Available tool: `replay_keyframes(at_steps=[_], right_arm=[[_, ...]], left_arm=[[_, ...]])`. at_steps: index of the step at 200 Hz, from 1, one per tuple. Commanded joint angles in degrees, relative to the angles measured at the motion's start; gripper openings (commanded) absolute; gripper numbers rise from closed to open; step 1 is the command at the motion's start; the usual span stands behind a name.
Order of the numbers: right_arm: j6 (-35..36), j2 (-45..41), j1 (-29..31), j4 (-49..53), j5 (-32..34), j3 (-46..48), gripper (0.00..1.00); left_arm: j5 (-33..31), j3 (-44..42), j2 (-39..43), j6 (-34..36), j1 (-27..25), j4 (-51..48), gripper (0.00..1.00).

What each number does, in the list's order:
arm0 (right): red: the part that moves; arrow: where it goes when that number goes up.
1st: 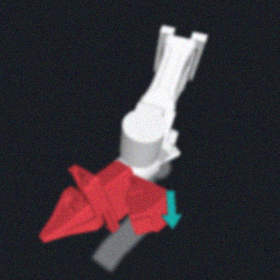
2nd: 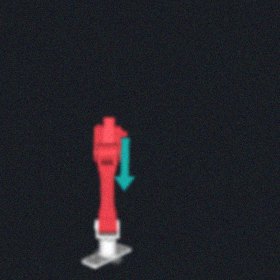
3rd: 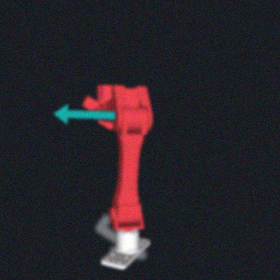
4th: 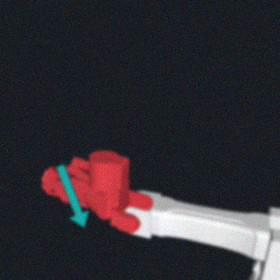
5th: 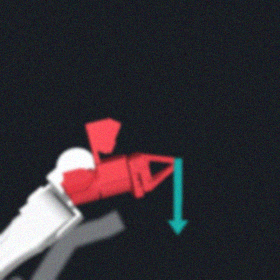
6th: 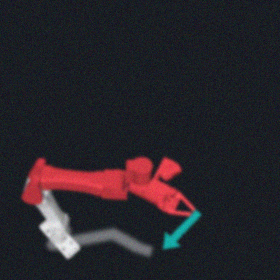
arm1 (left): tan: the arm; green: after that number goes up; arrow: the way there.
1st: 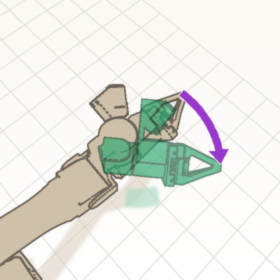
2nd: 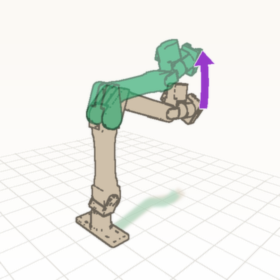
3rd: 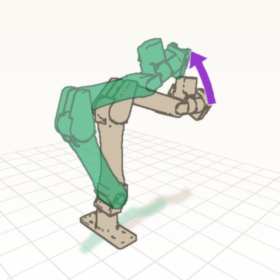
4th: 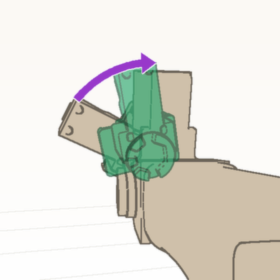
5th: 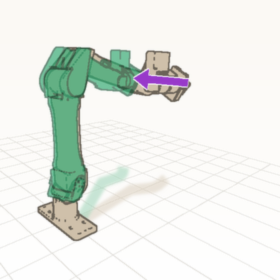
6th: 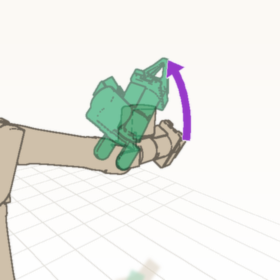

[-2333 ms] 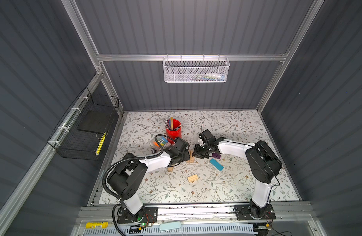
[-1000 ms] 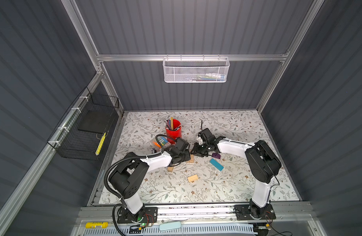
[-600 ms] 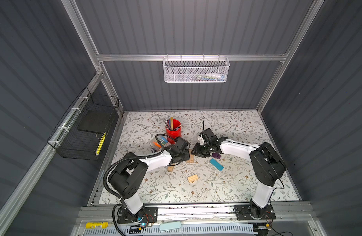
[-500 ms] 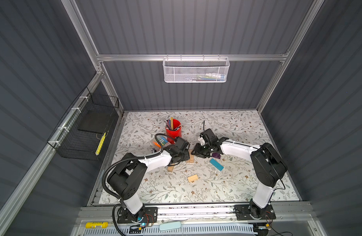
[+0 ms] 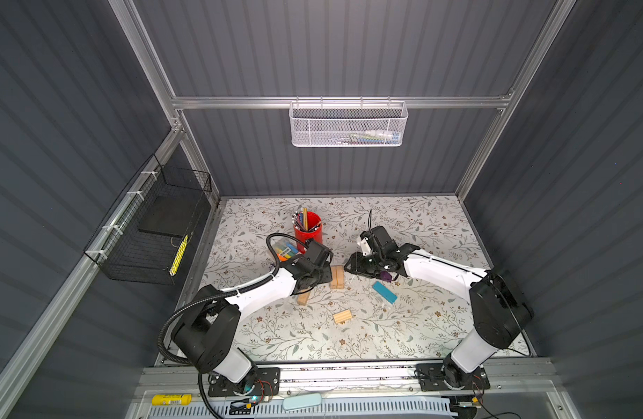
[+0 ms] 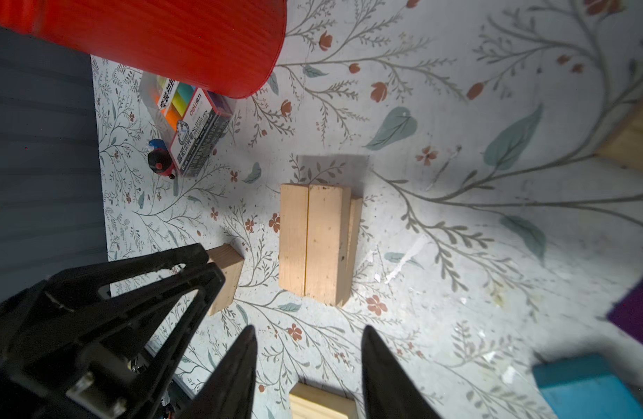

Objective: Build the wood block tower
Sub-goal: 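Open the left gripper while the right gripper moves to grasp the teal block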

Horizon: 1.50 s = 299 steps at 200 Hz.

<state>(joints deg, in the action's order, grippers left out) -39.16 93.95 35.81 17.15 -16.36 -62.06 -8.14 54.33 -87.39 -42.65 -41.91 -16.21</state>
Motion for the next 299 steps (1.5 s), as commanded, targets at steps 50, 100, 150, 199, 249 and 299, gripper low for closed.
replay_keyframes(at_steps=[50,100,150,199,249,299], right_arm=[[7.7,-7.2,-0.2,10.4,7.1,3.4,0.59],[9.5,-11.0,-2.2,14.7,8.5,7.7,0.67],[11.8,-11.3,-6.6,15.4,9.7,12.0,0.76],[13.5,-6.8,-8.2,12.1,7.6,11.6,0.82],[14.2,-4.4,-7.9,10.4,5.5,12.8,0.83],[14.7,-4.0,-3.6,13.1,7.9,12.7,0.78]], left_arm=[[-1.8,-0.4,6.3,1.8,-1.3,-7.8,0.44],[-3.9,-0.1,6.9,0.8,-5.1,-9.6,0.46],[-5.5,-0.4,6.6,-1.8,-7.8,-8.0,0.47],[-6.1,-0.5,6.1,-3.1,-8.5,-6.7,0.48],[-6.8,-0.6,6.1,-3.3,-8.6,-7.0,0.5],[-7.9,-0.1,6.3,-2.9,-8.6,-8.0,0.52]])
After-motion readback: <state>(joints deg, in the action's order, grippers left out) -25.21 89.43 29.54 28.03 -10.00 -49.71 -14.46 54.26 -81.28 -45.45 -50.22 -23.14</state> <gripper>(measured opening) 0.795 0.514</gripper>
